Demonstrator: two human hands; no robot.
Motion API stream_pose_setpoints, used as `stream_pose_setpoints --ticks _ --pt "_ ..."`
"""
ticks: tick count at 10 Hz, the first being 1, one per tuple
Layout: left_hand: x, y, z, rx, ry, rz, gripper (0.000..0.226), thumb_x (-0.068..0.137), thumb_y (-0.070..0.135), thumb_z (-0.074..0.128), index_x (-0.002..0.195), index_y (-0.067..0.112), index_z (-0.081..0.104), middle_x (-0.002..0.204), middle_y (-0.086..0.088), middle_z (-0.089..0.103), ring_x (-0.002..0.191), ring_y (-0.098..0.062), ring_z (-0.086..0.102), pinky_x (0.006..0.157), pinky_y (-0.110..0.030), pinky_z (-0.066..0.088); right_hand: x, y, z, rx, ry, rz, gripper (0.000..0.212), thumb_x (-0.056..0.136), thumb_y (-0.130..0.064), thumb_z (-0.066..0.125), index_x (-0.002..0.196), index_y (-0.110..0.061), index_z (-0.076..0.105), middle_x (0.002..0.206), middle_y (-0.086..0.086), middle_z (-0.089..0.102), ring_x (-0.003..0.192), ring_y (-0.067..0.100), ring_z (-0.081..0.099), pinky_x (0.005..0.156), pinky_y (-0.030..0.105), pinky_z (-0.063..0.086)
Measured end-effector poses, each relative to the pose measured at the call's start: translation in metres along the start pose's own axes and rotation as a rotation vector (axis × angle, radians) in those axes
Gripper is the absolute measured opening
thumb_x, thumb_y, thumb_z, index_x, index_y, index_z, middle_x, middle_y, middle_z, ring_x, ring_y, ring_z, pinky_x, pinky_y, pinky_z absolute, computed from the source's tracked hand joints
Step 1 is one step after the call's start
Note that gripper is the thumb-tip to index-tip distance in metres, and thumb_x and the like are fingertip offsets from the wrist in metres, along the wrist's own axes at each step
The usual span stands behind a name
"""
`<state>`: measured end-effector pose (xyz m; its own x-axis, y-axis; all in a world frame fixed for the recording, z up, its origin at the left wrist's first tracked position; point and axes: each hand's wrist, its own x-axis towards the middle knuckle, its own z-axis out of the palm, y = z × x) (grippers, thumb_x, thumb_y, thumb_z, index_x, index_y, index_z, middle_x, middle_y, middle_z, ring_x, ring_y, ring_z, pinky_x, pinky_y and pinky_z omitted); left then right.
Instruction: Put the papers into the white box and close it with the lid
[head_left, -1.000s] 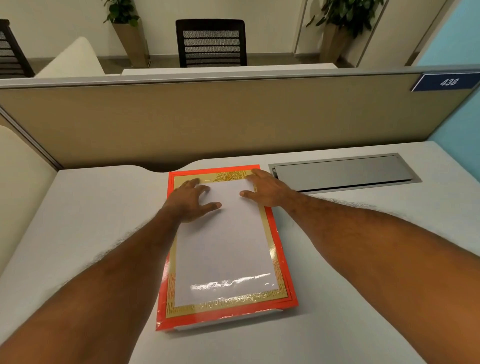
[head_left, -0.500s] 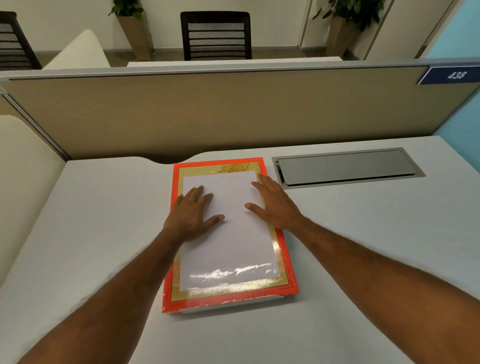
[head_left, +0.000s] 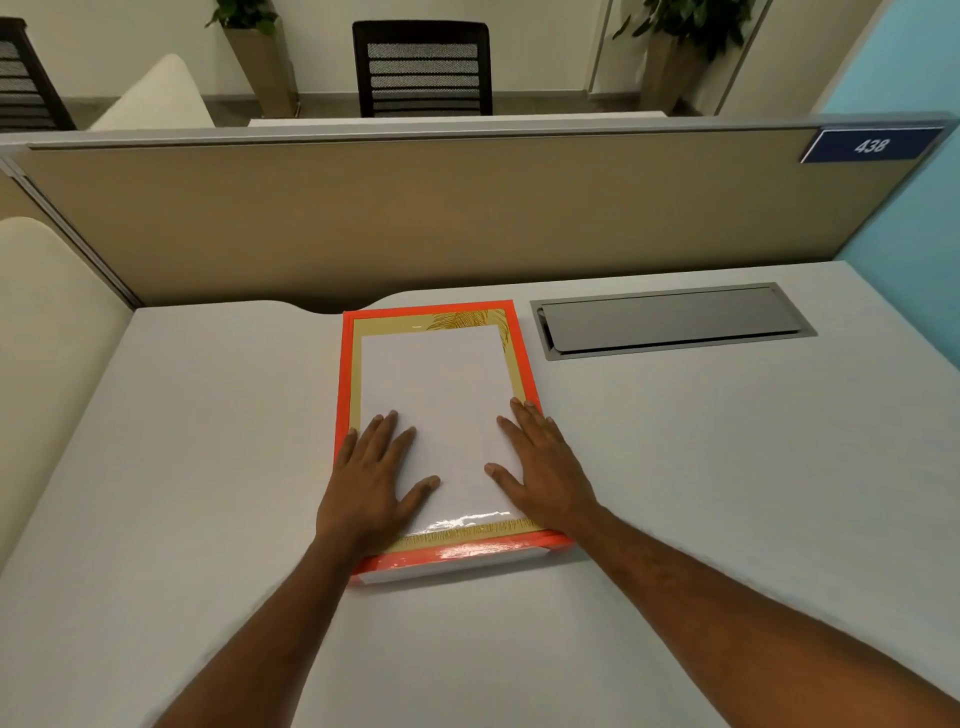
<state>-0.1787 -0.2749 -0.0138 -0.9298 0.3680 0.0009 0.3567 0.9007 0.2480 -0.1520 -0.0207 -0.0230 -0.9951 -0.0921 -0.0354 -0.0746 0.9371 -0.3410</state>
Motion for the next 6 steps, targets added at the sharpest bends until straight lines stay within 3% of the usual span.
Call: stream_pose_setpoints --ticks 3,6 --pt "0.0 0.003 0.0 0.004 -0.01 -0.022 0.08 0.087 0.076 0.023 0.151 0.028 0.026 0.163 0.002 0.014 0.151 -0.018 0.009 0.123 -0.046 0.006 0.001 0.0 -0.001 -0.009 -0.026 0.01 0.074 0.092 -0.064 0.032 0.154 -0.027 0.017 0.166 -0.002 0.004 0.153 0.017 0.001 0.125 0.041 0.005" --pt "-0.001 0.043 -0.024 0.08 -0.054 -0.013 0.097 0.076 0.081 -0.003 0.151 0.027 0.025 0.165 0.0 0.004 0.151 -0.022 0.001 0.122 -0.048 0.005 -0.017 0.013 -0.042 -0.168 -0.111 -0.062 0.076 0.093 -0.064 0.031 0.154 -0.02 0.019 0.166 0.005 0.007 0.153 0.022 0.001 0.124 0.043 -0.001"
